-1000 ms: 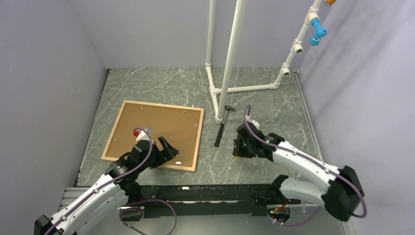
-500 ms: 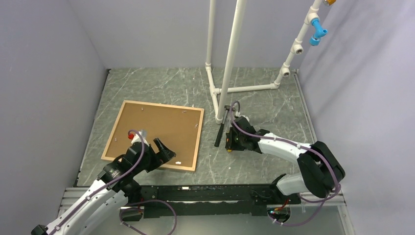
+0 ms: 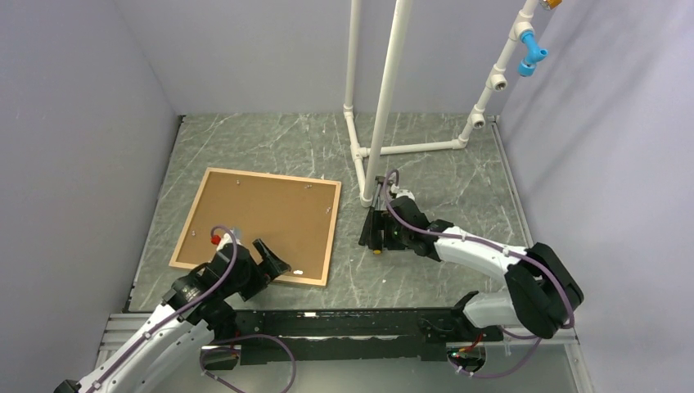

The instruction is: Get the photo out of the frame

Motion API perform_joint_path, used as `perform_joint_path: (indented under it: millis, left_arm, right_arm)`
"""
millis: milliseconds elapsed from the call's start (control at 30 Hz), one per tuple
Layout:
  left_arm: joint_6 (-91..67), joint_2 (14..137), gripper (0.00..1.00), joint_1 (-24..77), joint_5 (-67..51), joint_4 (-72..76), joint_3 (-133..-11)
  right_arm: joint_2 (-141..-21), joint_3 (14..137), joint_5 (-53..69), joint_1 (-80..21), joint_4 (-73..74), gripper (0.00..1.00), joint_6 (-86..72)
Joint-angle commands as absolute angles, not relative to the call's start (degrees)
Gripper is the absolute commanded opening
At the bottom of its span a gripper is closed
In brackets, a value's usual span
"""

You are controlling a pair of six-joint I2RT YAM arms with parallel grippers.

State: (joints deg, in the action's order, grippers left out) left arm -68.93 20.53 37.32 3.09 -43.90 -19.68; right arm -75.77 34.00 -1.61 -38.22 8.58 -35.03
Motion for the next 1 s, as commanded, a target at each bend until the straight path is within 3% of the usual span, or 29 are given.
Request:
perform_joint_path:
  millis: [0,167,433,733,967]
  left_arm:
    - [-74.6,19.0,0.99,37.1,5.2,-51.7,-22.0]
    - [-75.0,19.7,0.99,37.1,7.4,-54.8,-24.2]
    - [-81.9,29.0,0.99,37.2,14.9,-71.5,-34.0]
    - [-87.5,32.2,0.99,37.1,16.1,-71.5,-35.6]
    - [-86.5,32.7,0.97,36.9,18.5,-66.6,-34.6]
  right_arm:
    - [-70.9,39.6,-14.8,-42.8,15.0,0.92,-31.7]
    - [-68.2,41.8,-17.3,-58.4,9.3,1.0,-19.9]
    - [-75.4,44.3,-16.4,-78.5,-2.5,0.95,-4.0]
    - [-91.1,48.5,-22.6,-83.4,-8.4,0.69,7.6]
    - [-94.6,51.0,-21.1,-83.9,-8.4,0.67,8.6]
